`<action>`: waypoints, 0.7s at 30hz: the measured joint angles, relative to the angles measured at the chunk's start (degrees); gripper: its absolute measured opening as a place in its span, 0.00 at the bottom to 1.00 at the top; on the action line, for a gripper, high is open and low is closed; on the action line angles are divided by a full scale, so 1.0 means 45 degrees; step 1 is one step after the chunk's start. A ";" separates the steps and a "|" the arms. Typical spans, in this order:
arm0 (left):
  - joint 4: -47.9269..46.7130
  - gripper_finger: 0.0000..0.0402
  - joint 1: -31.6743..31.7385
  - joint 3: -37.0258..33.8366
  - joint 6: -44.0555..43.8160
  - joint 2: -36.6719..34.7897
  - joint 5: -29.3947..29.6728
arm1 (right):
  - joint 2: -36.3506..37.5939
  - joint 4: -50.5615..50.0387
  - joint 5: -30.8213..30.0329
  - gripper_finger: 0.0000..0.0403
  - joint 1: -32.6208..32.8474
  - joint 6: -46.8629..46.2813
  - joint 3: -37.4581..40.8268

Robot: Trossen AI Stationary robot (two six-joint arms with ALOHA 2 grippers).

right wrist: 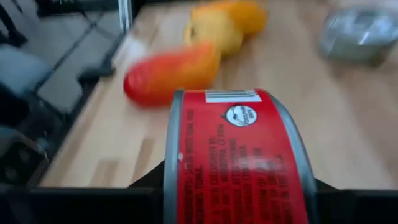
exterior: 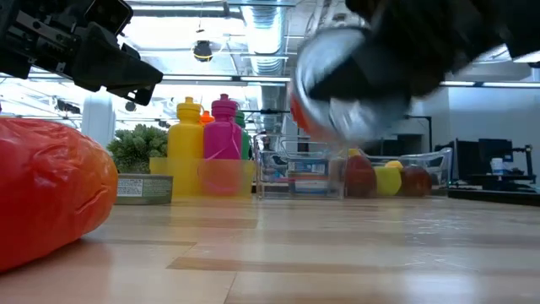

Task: Pick & Place Food Item
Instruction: Put the red tuna into the left transparent bin

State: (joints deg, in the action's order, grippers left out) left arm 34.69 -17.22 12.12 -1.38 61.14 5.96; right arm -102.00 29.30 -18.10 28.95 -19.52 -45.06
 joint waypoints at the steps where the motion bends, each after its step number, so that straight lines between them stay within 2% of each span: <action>1: 0.0001 0.01 -0.0004 0.0001 0.0003 0.0000 -0.0001 | 0.0336 -0.0135 -0.0067 0.27 -0.0129 0.0044 -0.0005; 11: 0.0001 0.01 0.0001 0.0001 0.0003 0.0000 0.0000 | 0.3674 -0.1489 -0.2691 0.30 -0.1898 0.1009 -0.0005; 17: 0.0006 0.01 0.0001 0.0001 0.0199 0.0000 -0.0003 | 0.4633 -0.1445 -0.2688 0.27 -0.3936 0.1770 -0.0005; 21: 0.0006 0.01 -0.0002 0.0001 0.0634 -0.0001 -0.0001 | 0.4653 -0.1490 -0.2644 0.30 -0.5439 0.1599 -0.0005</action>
State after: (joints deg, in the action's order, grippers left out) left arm 34.72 -17.23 12.12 1.48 61.14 5.95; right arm -81.07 22.59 -30.00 4.47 -12.32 -45.08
